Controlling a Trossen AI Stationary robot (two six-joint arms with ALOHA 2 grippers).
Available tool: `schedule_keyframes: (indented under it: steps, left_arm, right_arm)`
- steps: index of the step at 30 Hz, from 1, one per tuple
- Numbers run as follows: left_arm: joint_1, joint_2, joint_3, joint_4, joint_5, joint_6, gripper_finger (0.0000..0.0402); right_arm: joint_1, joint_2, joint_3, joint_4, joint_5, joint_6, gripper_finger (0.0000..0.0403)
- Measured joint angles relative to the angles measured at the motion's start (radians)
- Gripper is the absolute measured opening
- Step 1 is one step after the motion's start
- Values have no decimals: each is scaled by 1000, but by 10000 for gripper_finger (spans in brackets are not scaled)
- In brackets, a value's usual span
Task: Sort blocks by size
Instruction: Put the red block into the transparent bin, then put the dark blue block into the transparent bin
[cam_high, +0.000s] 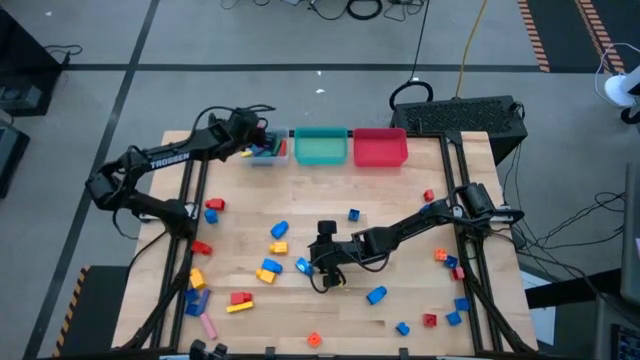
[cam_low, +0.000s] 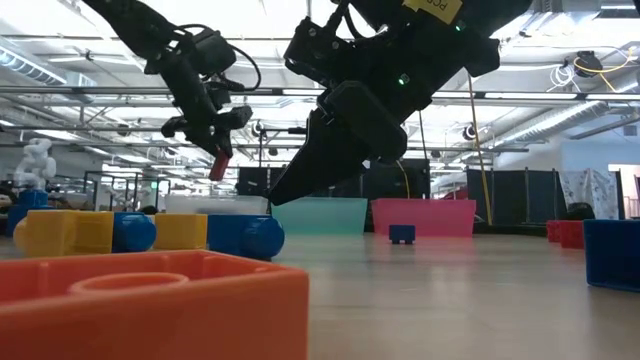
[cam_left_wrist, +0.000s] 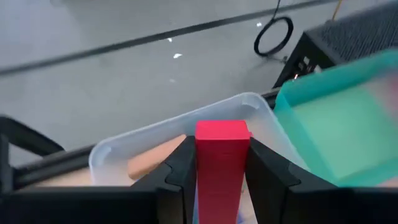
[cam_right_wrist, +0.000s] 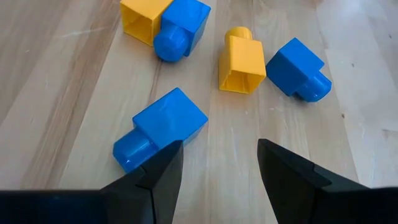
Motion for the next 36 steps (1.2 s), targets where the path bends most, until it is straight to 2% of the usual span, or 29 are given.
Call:
schedule_keyframes:
  steps: [6,9,18,26,36]
  left_arm:
    - [-1,37,-1,6,0,186,142]
    - [-5,48,-2,4,22,249,147]
    - [-82,47,55,-78,33,329,151]
    - [-248,46,181,-392,96,324,152]
    - [-553,46,202,-791,179,7,153]
  right_arm:
    - [0,0,0,0,0,0,194]
    - [0,0,0,0,0,0,194]
    - [-3,0,0,0,0,0,194]
    - [-11,0,-12,1,0,-3,194]
    - [-11,0,-12,-5,0,-3,194]
